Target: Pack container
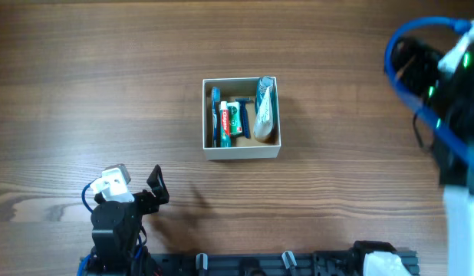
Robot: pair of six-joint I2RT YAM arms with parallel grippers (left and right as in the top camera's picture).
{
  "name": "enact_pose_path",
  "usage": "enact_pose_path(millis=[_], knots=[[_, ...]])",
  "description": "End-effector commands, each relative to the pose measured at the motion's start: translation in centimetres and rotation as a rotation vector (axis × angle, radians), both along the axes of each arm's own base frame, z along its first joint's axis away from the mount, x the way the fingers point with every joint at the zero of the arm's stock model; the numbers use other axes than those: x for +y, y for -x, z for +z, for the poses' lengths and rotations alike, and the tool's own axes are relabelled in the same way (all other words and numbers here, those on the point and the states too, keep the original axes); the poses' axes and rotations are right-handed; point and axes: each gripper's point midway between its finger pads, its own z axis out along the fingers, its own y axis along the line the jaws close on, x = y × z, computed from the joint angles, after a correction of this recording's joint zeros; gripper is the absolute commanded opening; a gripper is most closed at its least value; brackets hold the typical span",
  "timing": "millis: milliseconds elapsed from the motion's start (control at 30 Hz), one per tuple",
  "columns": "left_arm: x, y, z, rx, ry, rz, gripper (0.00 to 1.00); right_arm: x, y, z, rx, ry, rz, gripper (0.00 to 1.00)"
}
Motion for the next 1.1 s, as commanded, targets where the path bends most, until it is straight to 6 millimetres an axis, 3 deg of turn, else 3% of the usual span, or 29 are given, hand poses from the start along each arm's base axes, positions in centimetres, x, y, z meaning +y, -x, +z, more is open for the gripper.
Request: enact_pose_path(millis=[0, 167, 367, 733, 867, 1067], knots=[[-0.2, 0.1, -0.7, 0.012, 0.001, -0.013, 1.0, 0.2, 3.2, -4.4, -0.044, 0.006, -0.004, 1.0], [-0.2, 0.1, -0.7, 0.013, 0.001, -0.013, 1.0, 0.5, 8.3, -12.8, -0.038, -0.065, -0.038, 1.0], [-0.2, 0.1, -0.7, 0.013, 0.001, -0.013, 1.0, 0.7, 10.9, -17.8, -0.075, -0.071, -0.039, 1.0], [-0.2, 0.1, -0.7, 0.013, 0.001, -0.013, 1.0, 1.2, 12.2, -20.5, -0.195, -0.093, -0.019, 1.0], [-0.2, 0.1, -0.7, 0.013, 0.001, -0.013, 1.0, 1.2, 12.1, -22.8, -0.145, -0.099, -0.023, 1.0], [-0.2, 0.1, -0.7, 0.013, 0.001, -0.013, 1.0, 1.3, 11.9, -22.8, -0.151, -0.1, -0.018, 1.0]])
